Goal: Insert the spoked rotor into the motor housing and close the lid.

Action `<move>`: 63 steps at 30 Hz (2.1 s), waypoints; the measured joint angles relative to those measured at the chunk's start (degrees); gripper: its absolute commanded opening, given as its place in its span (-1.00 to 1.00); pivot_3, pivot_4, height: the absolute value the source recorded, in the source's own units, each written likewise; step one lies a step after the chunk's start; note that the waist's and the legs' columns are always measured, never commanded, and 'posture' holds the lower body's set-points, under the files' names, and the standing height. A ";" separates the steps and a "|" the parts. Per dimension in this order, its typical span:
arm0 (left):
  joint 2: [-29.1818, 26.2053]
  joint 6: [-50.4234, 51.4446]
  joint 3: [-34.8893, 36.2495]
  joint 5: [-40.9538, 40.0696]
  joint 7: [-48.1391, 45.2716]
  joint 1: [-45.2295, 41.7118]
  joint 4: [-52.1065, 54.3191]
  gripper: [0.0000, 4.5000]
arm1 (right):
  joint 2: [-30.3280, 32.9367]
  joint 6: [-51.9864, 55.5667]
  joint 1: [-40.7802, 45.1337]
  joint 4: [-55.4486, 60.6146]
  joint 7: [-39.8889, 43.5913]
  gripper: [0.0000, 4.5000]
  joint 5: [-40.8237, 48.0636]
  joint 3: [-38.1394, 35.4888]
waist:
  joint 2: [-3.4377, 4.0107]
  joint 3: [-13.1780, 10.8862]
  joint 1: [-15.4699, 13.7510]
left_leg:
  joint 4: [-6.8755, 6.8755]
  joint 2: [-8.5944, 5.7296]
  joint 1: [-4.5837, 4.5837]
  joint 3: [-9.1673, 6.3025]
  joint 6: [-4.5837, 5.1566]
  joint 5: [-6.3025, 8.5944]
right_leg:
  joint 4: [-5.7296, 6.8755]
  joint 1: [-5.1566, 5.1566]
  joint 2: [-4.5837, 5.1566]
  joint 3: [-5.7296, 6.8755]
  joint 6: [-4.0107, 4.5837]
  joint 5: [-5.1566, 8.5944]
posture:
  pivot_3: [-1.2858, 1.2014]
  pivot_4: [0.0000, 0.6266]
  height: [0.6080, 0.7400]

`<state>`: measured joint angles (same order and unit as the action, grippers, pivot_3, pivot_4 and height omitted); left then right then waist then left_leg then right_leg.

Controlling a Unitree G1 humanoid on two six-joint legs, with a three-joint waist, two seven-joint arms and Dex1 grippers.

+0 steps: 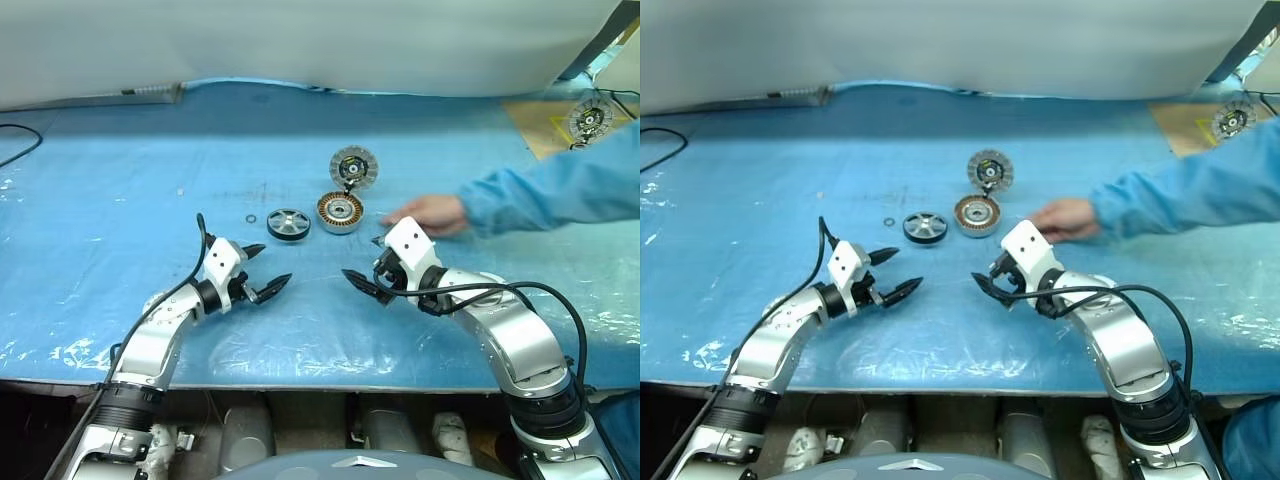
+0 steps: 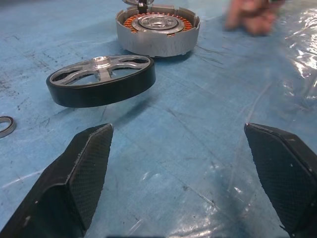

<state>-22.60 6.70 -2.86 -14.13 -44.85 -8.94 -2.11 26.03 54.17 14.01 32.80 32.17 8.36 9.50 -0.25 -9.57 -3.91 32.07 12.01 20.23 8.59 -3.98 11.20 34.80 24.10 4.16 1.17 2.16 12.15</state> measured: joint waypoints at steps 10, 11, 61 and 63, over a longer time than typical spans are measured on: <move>0.14 0.06 -0.06 0.12 0.15 -0.33 0.08 1.00 | 6.63 -0.73 15.48 -11.76 4.88 0.98 -1.20 7.65 | 0.00 0.00 0.09 | 0.04 0.00 -0.01 0.00 0.00 0.00 | 0.06 0.00 0.00 -0.02 0.02 -0.01 | 0.03 -0.52 1.00; 0.14 0.08 -0.06 0.16 0.25 -0.32 0.11 1.00 | 6.69 -1.60 17.72 -14.53 5.63 0.98 -1.74 9.07 | 0.00 0.00 0.12 | 0.05 0.00 0.00 0.00 0.00 0.00 | 0.06 0.00 0.00 -0.02 0.02 -0.01 | 0.03 -0.52 1.00; 1.13 1.03 -0.22 0.34 3.88 1.37 2.38 1.00 | -0.46 -12.72 23.11 -32.07 18.15 -0.17 -17.43 15.44 | -0.04 0.02 0.06 | 0.51 0.16 0.27 -0.01 0.03 0.00 | 0.55 0.21 0.00 0.08 0.13 0.00 | 0.03 -0.52 1.00; 1.19 1.19 -0.27 0.32 3.86 1.53 2.48 1.00 | -0.15 -10.13 20.97 -27.99 18.07 -0.17 -17.34 15.35 | -0.04 0.02 0.02 | 0.50 0.16 0.21 -0.01 0.03 0.00 | 0.55 0.16 0.00 0.08 0.12 0.00 | 0.03 -0.52 1.00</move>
<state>-21.41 7.89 -3.12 -13.81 -40.99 -7.41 0.37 25.88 44.04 34.98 4.81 50.23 -8.99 24.85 -0.29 -9.55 -3.89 32.56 12.17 20.43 8.58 -3.95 11.20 35.35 24.26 4.16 1.24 2.28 12.16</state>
